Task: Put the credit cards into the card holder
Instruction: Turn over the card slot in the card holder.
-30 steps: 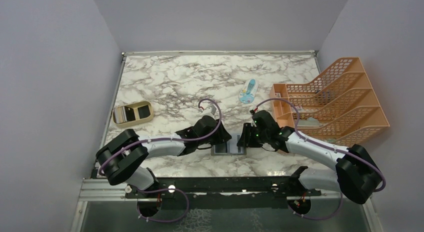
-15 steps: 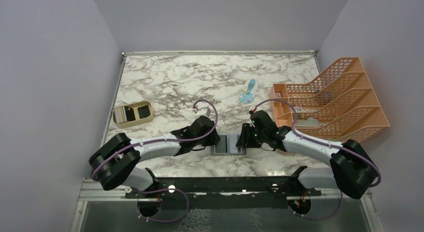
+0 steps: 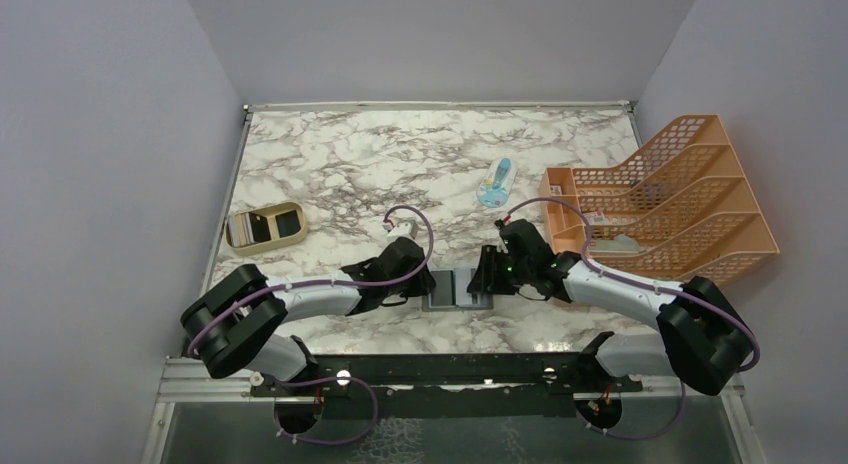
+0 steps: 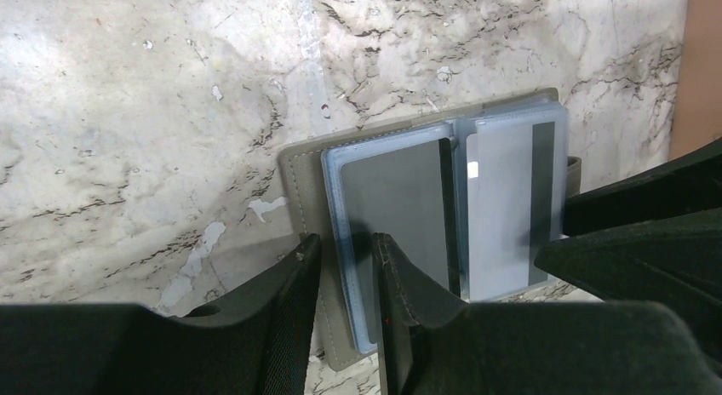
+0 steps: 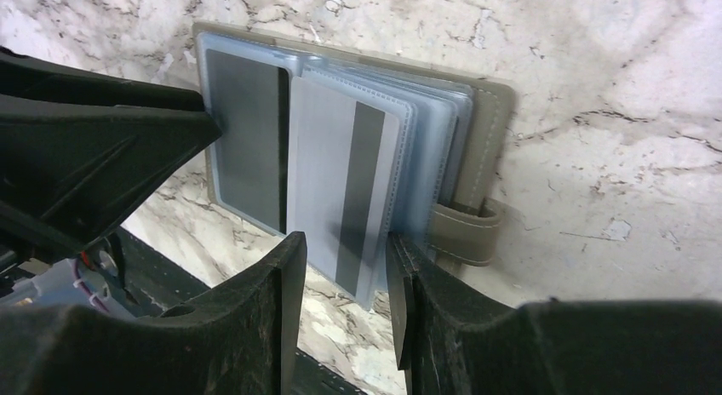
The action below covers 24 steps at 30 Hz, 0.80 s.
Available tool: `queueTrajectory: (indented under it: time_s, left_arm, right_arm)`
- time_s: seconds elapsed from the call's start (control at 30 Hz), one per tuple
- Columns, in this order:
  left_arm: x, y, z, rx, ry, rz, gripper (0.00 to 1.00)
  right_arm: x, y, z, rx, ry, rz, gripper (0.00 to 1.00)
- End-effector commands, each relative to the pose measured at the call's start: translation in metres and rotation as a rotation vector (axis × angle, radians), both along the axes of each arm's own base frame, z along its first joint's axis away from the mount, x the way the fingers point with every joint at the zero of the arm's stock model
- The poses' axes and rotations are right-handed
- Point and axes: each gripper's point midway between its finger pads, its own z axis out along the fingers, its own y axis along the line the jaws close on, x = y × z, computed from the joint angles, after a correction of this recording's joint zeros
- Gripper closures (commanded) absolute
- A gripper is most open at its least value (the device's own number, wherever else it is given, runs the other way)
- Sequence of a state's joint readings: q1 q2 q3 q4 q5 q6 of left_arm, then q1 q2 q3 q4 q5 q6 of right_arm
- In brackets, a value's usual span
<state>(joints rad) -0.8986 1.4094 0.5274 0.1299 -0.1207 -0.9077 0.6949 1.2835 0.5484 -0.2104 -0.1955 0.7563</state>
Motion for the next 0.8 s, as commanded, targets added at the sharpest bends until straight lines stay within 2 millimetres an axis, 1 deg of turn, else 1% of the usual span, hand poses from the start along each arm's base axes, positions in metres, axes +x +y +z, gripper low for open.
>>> queueTrajectory:
  time_s: [0.0,0.17,0.43,0.77]
  left_arm:
    - [-0.010,0.000,-0.013,-0.007,0.049,-0.020,0.69]
    - [-0.012,-0.004,-0.013,-0.027,0.062,-0.023,0.69]
    - [-0.016,-0.012,-0.009,-0.088,0.083,-0.027,0.69]
    - [-0.016,-0.012,-0.002,-0.110,0.076,-0.013,0.69]
  right_arm:
    - [0.000,0.013,0.014,0.079,-0.026,0.025,0.60]
    - [0.000,0.017,0.022,0.110,-0.044,0.039,0.60]
    - [0.000,0.025,0.030,0.150,-0.051,0.070,0.60]
    - [-0.003,0.036,0.042,0.217,-0.057,0.120,0.57]
